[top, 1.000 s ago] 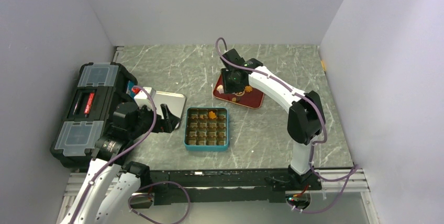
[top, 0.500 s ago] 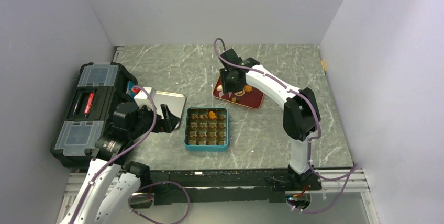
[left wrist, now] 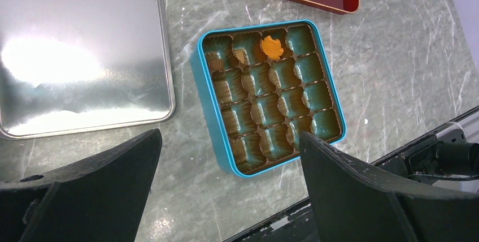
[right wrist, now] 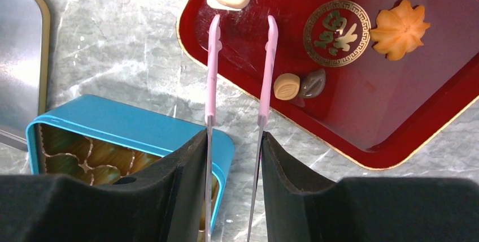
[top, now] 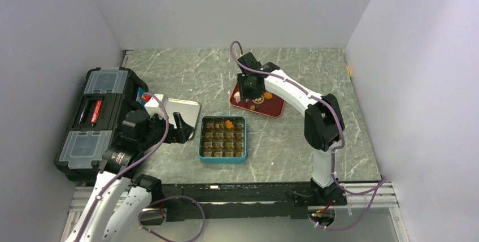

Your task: Pack the cookies

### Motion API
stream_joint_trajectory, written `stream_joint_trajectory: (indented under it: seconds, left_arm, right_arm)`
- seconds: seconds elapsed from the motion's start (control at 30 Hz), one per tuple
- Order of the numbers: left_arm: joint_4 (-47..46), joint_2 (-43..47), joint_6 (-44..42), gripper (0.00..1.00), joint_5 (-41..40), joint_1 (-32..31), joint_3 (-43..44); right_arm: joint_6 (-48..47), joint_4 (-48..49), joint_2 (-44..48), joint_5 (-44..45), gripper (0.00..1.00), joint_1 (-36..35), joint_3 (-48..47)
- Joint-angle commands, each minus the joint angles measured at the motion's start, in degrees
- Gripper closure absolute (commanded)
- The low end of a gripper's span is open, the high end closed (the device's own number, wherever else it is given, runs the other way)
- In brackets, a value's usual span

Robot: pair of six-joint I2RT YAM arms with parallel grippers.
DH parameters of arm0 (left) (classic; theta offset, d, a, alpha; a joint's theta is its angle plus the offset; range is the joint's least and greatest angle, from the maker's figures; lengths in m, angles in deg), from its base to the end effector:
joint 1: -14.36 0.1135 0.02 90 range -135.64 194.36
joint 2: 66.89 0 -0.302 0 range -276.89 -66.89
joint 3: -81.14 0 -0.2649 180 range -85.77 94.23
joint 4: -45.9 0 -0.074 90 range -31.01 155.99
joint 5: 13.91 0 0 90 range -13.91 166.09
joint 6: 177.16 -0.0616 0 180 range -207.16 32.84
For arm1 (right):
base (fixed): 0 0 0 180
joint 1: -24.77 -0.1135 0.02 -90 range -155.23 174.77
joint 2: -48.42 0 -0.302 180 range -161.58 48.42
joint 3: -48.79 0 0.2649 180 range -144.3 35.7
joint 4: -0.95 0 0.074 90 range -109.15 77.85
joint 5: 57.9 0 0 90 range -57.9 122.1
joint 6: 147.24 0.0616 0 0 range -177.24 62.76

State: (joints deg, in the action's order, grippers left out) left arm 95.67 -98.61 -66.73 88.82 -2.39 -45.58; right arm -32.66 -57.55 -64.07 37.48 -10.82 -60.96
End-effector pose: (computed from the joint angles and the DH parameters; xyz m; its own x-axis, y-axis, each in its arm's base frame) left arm 0.1183 -0.0498 0.3062 -0.5872 -0.1788 -0.7894 0.2797 0.8704 -0.4052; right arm 0.3817 0.2661 0.2612 -0.8740 -0.1163 -0.4717 -0.1970 0.9723 0.1254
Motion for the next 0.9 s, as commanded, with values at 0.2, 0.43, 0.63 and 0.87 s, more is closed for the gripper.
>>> stream_joint_trajectory:
  seconds: [0.2,0.43,0.63,0.87]
  left_arm:
    - [-1.5,-0.4,-0.6,0.01,-0.3,-0.2,1.5]
    - [-1.5,-0.4,-0.6,0.01,-0.4,-0.2,1.5]
    - [-1.5,-0.4,-0.6,0.01,-0.3,-0.2,1.5]
    - [-1.5,-0.2,-0.7,0.01,-0.2,-0.1,1.6]
  right_arm:
    - [-3.6,3.1,-1.0,-2.3,0.60,0.3,-1.2]
    - [-6.7,2.9,-2.5,-3.6,0.60,1.5,-2.2]
    - [-8.6,3.2,-3.1,-5.7,0.60,2.7,-2.5]
    - [-8.7,3.8,-2.9,-7.2,0.63,2.8,-1.2]
